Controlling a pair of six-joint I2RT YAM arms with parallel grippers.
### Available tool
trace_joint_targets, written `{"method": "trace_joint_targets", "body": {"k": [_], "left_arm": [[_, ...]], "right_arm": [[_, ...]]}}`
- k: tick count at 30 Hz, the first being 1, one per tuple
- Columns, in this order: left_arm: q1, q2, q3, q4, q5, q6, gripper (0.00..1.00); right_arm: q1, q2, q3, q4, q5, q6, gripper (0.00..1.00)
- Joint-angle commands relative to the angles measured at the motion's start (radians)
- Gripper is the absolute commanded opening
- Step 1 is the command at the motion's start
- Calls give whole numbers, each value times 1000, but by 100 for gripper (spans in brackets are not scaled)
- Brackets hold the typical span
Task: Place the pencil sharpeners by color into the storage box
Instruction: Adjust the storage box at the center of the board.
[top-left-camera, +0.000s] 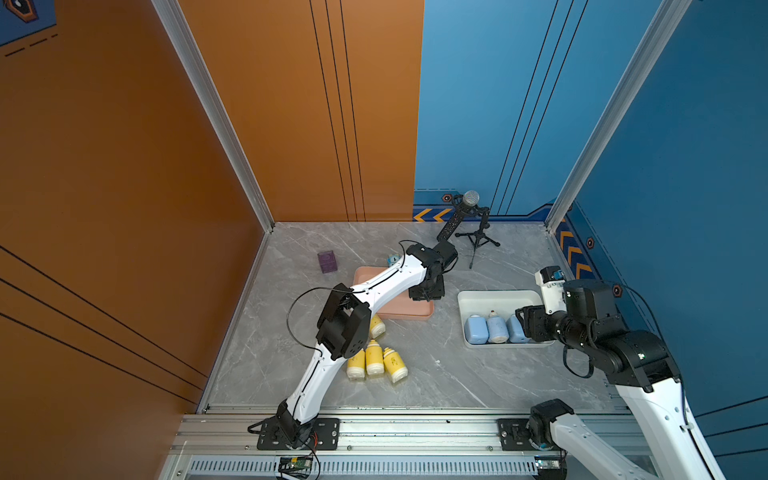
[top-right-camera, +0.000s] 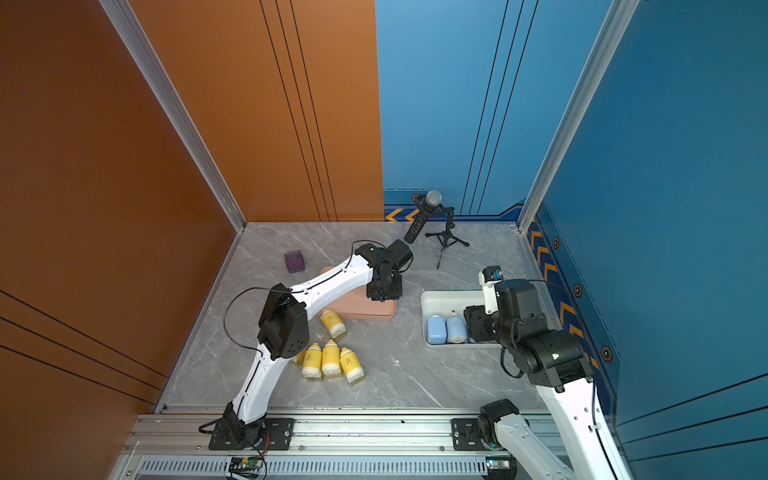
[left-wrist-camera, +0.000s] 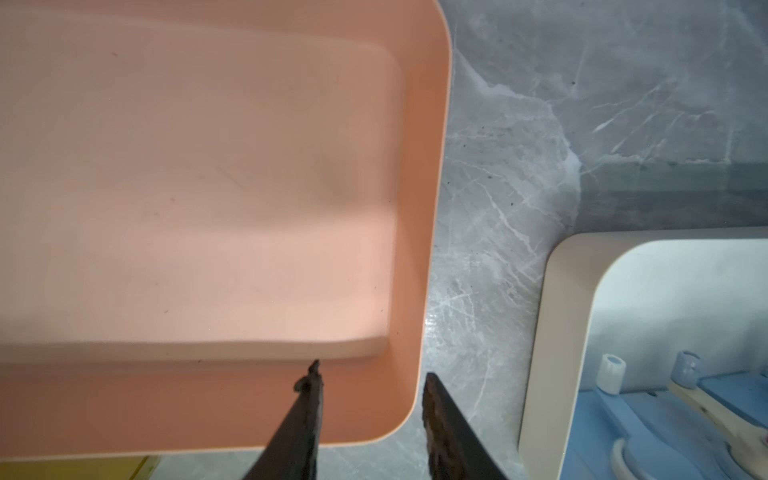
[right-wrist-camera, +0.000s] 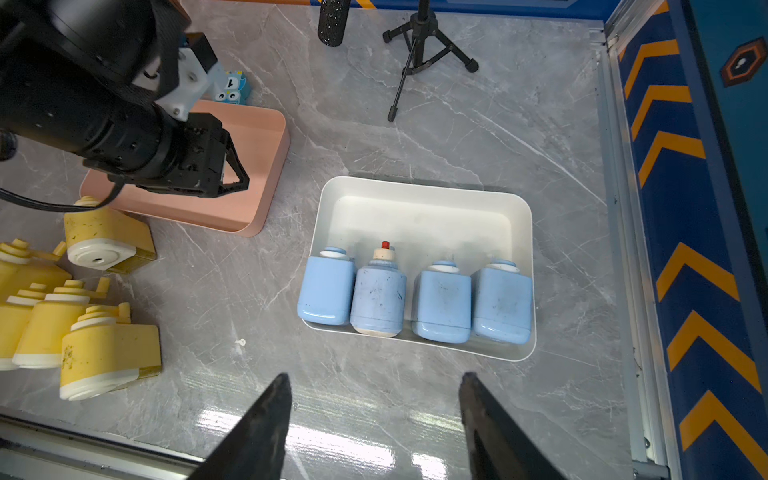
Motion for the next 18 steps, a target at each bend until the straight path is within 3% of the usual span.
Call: {"method": "trace_joint_targets", "body": {"k": [1, 6, 12, 18], "left_arm": [[41, -125, -61, -16, -90, 80, 41], [110, -265, -178, -13, -144, 157, 42], [243, -372, -296, -6, -144, 236, 42], [369, -450, -396, 52, -108, 308, 42]], "right_arm": [[29, 31, 44, -50, -46, 35, 64], [177, 87, 49, -52, 34, 129, 63], [521, 217, 48, -28, 224, 298, 64], [754, 399, 75, 43, 267, 426, 66]]}}
